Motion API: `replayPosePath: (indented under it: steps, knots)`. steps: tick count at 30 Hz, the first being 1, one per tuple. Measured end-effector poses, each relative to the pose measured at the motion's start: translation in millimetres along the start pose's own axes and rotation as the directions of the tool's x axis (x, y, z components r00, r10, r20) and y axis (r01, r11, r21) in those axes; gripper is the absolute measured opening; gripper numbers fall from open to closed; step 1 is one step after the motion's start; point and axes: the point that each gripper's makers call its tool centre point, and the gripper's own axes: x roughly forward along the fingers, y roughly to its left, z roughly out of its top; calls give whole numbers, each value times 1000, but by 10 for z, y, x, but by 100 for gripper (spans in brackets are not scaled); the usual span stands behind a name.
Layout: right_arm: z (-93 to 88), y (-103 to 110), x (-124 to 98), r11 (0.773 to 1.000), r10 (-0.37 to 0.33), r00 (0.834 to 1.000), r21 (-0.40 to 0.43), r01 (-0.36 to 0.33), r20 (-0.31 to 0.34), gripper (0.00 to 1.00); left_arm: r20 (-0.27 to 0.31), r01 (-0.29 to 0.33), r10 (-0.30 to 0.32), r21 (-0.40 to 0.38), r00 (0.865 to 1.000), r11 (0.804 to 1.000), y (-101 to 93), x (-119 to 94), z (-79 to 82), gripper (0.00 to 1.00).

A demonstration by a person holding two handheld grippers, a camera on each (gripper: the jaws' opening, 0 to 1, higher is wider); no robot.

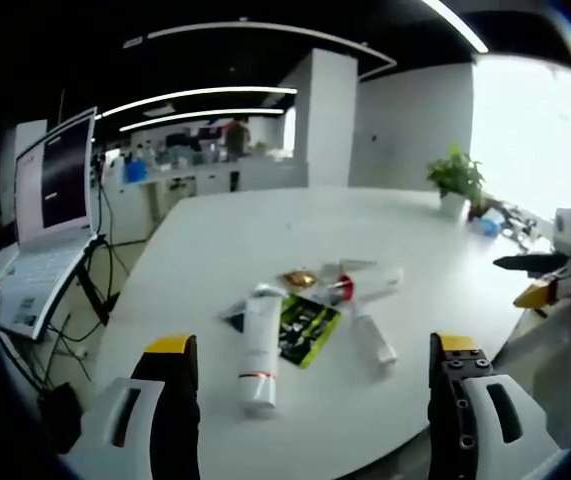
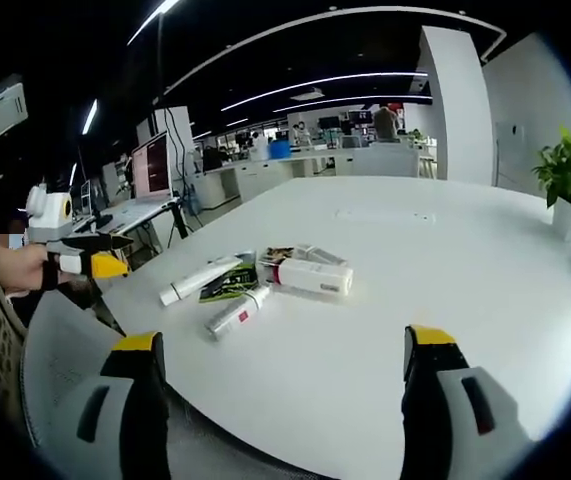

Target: Arrange the skincare products in the storage area until every visible bottle or jar stands upright without overlapping.

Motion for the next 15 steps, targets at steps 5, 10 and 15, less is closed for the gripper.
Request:
replayPosePath:
  steps: [5, 10, 15]
  knots:
    - [-20, 24, 12, 1000, 12, 1000, -3, -12, -15, 99, -3, 4, -4, 0, 1000, 1000, -30, -1, 8, 94]
    - [-30, 16, 27, 1000, 16, 1000, 10, -16, -25, 99, -9, 8, -8, 5, 1000, 1000, -49, 9, 7, 94]
    - [-28, 18, 41, 1000, 22, 999, 17, -21, -34, 99, -12, 3, -3, -4, 1000, 1000, -37, 35, 7, 93]
